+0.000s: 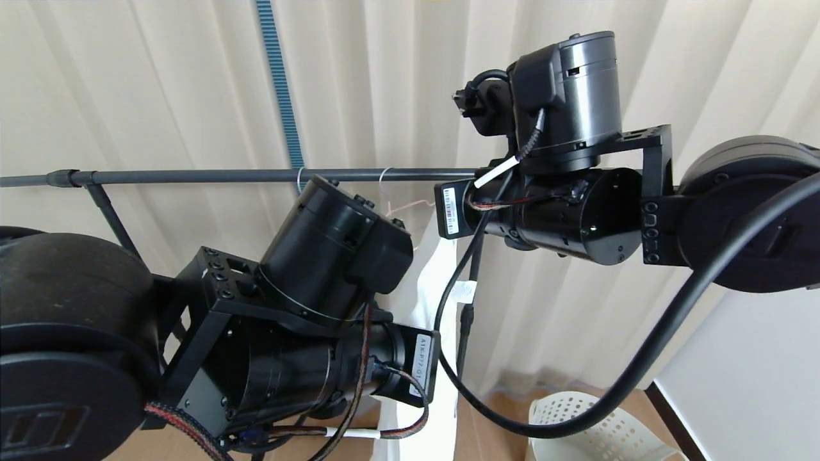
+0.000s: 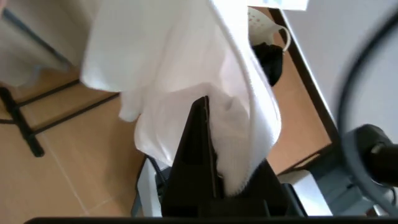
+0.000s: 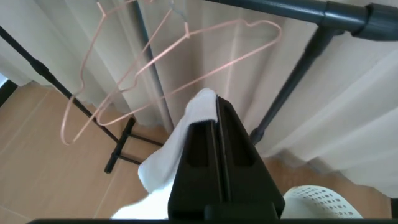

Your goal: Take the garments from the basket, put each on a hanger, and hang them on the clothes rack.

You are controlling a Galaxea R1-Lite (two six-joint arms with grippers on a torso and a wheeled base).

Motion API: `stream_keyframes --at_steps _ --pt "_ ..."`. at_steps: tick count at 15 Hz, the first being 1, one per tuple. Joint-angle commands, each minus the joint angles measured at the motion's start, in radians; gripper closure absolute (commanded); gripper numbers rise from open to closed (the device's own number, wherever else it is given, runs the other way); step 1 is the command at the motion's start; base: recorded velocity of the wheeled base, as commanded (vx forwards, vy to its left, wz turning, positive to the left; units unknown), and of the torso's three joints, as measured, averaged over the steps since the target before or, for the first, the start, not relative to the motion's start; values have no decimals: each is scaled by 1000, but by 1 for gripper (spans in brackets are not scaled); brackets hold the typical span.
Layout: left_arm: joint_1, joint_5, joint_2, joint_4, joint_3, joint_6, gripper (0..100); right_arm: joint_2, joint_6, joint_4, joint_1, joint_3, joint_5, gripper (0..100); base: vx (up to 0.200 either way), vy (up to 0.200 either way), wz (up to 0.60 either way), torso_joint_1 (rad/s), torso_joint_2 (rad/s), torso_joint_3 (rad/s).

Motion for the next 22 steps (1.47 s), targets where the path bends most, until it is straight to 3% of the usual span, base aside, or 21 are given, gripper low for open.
stream_keyframes --at_steps 1,6,8,12,18,19,22 --pt "36 31 -28 -1 50 5 100 -85 0 -2 -25 87 -9 100 0 0 0 0 0 0" --pt "167 52 -35 -42 58 41 100 -256 8 -8 -46 350 -63 100 0 0 0 0 0 0" --pt "199 52 -22 -95 56 63 100 -293 38 -111 -40 476 -66 100 0 0 0 0 0 0" --pt "219 48 2 -171 58 94 100 -285 29 -137 -40 472 -69 100 0 0 0 0 0 0" --pt "216 46 1 -176 62 115 100 -293 29 -140 -41 465 -67 100 0 0 0 0 0 0" --pt "214 46 1 -176 68 117 0 -295 29 -140 -41 465 -67 100 0 0 0 0 0 0" --pt "205 43 -25 -176 82 118 0 -295 29 -140 -41 465 -67 100 0 0 0 0 0 0"
